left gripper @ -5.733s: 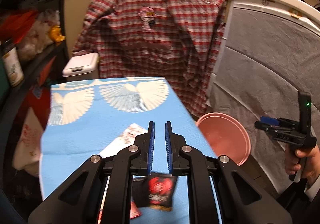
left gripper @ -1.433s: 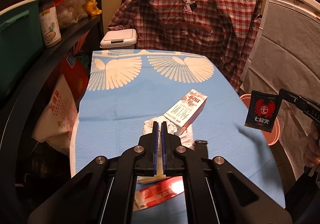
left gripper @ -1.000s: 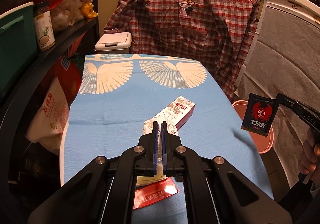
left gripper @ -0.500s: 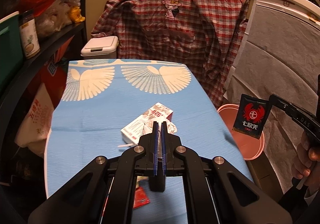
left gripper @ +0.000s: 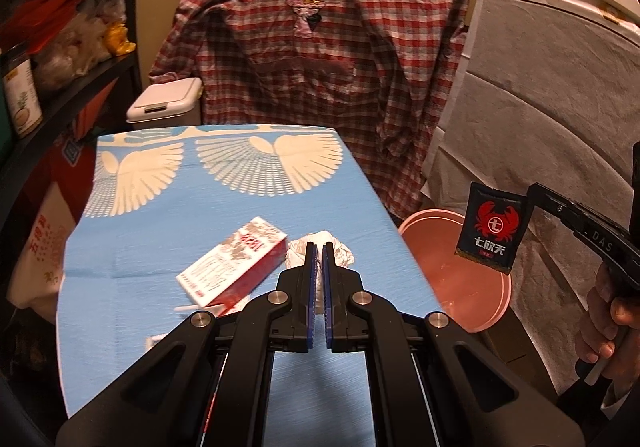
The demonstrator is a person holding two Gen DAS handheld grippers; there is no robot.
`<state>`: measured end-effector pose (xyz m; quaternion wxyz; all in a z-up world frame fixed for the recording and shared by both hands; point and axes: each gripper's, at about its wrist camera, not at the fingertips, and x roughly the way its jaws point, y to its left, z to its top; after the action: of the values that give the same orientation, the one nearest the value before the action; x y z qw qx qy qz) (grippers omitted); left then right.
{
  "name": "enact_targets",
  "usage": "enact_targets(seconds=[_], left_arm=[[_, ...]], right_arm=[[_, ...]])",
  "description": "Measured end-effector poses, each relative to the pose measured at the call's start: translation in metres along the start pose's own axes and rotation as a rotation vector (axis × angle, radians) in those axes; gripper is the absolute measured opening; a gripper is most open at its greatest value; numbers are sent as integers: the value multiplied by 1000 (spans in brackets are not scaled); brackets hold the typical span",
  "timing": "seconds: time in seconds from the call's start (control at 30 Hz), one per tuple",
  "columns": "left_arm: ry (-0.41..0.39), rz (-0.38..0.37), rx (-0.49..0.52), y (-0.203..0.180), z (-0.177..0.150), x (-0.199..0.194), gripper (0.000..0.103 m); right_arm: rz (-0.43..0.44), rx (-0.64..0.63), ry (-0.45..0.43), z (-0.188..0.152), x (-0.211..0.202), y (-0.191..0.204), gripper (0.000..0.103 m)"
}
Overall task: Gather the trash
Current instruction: 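Carry the white tissue and black snack packet over the pink bin, then open both tools to drop the tissue and snack packet into the bin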
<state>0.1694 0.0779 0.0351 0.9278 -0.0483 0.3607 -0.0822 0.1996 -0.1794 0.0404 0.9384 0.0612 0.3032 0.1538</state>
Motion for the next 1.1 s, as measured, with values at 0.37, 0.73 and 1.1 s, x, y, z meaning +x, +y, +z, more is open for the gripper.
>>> enact_targets(seconds=[0.37,0.73,1.1], left_arm=[[25,-47,37,-36,4,25,3],[55,-88,58,-68,8,54,3],[95,-136,91,-112,6,80,3]], right_arm=[[-47,43,4,1,0,-32,0],[-104,43,23,-2,7,-51,0],[-152,54,47,-6,10,-68,0]])
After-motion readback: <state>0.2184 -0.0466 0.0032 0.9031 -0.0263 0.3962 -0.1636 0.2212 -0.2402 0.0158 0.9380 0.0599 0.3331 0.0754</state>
